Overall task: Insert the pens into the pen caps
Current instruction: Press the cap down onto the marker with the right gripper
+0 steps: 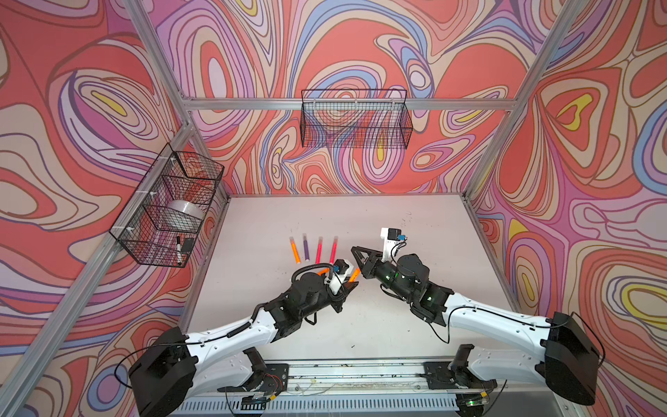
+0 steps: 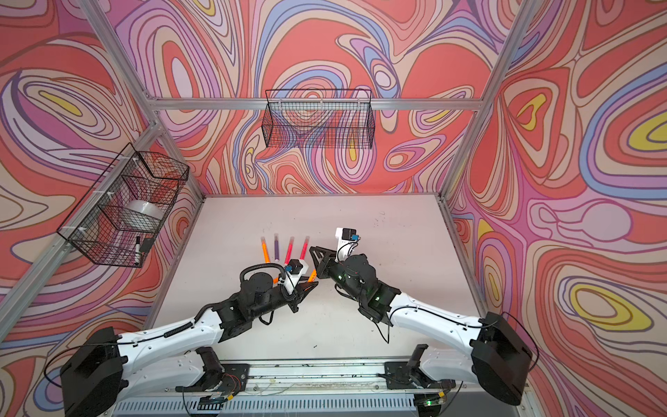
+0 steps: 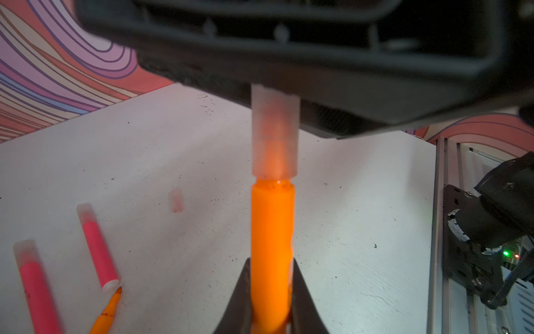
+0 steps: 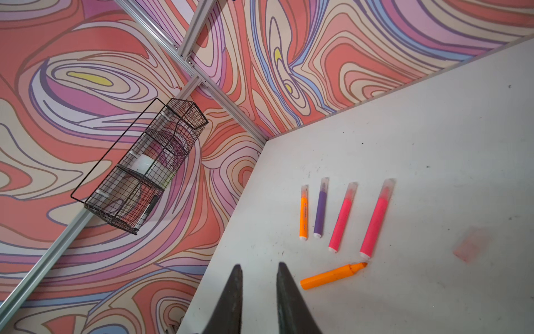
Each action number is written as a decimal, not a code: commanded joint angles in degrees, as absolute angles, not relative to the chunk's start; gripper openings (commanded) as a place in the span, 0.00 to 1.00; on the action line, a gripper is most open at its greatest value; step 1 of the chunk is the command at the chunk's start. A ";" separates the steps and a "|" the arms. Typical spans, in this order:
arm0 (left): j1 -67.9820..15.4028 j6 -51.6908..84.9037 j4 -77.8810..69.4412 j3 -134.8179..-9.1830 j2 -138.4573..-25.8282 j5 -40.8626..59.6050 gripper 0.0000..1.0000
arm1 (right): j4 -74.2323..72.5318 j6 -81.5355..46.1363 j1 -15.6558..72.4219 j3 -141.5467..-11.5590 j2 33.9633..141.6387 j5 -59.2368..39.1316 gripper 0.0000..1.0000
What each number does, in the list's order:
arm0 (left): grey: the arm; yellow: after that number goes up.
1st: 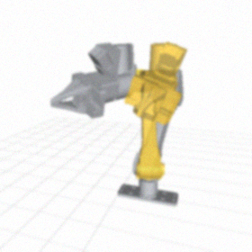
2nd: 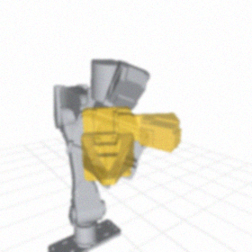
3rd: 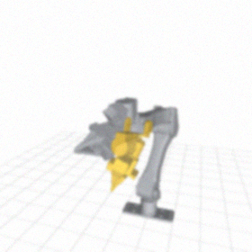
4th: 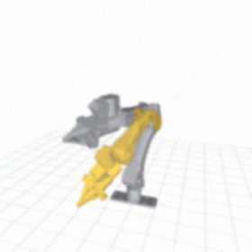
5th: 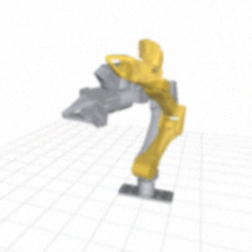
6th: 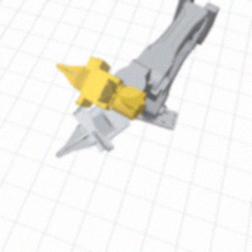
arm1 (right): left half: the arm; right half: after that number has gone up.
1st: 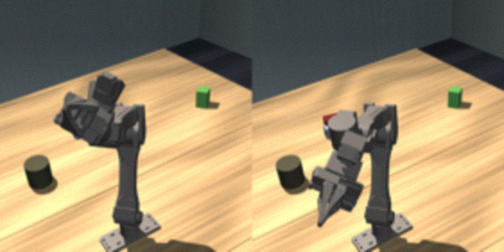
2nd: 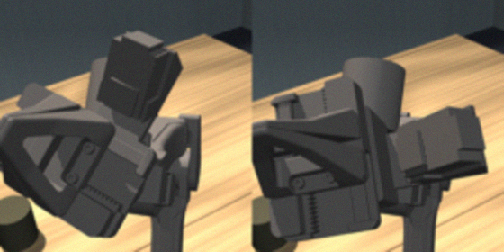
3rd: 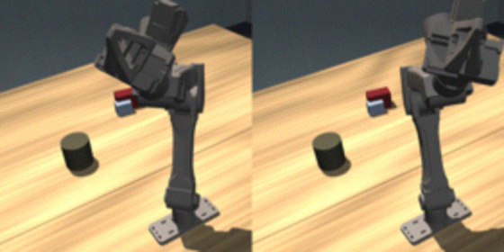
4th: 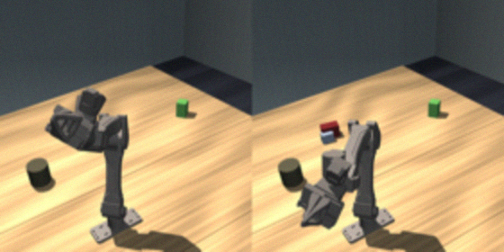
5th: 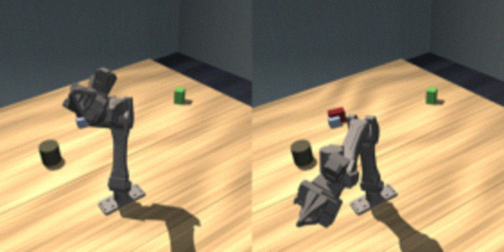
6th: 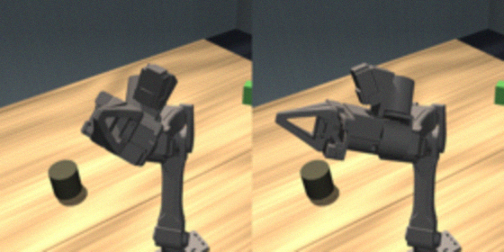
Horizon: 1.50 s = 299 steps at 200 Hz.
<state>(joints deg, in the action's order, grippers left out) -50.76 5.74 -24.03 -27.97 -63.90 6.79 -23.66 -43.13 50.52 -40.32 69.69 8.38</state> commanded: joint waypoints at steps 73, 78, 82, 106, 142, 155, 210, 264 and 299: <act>-45.57 11.66 -18.24 -38.07 -64.23 17.48 0.00 | -24.25 -39.29 50.71 -39.02 71.16 0.51 0.00; -44.13 12.86 -18.19 -38.77 -64.29 20.01 0.00 | -24.77 -39.04 50.71 -38.67 71.19 -0.13 0.00; -42.89 13.92 -18.36 -39.19 -64.37 23.06 0.00 | -25.33 -38.82 50.69 -38.38 71.05 -0.75 0.00; -36.49 18.37 -19.64 -41.21 -64.68 35.82 0.00 | -28.36 -37.14 50.71 -36.40 70.66 -4.43 0.00; -33.22 16.17 -17.92 -42.60 -62.60 35.69 0.00 | -30.97 -36.24 50.80 -34.63 70.33 -8.64 0.00; -33.39 13.87 -15.71 -43.42 -61.72 31.84 0.00 | -29.00 -37.96 51.09 -35.08 70.68 -6.99 0.00; -35.20 4.98 -16.72 -43.24 -60.03 7.47 0.00 | -19.23 -49.33 61.20 -39.22 78.97 6.66 0.00; -37.88 2.13 -21.17 -44.28 -63.30 -1.26 0.00 | -15.65 -53.70 67.04 -42.50 83.97 14.85 0.00; -37.88 3.04 -18.30 -44.19 -64.06 0.76 0.00 | -13.40 -52.14 66.89 -42.27 82.04 19.13 0.00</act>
<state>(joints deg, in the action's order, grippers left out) -40.58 -1.45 1.58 -38.39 -63.59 13.63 -27.57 -50.72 59.13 -44.60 81.80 29.65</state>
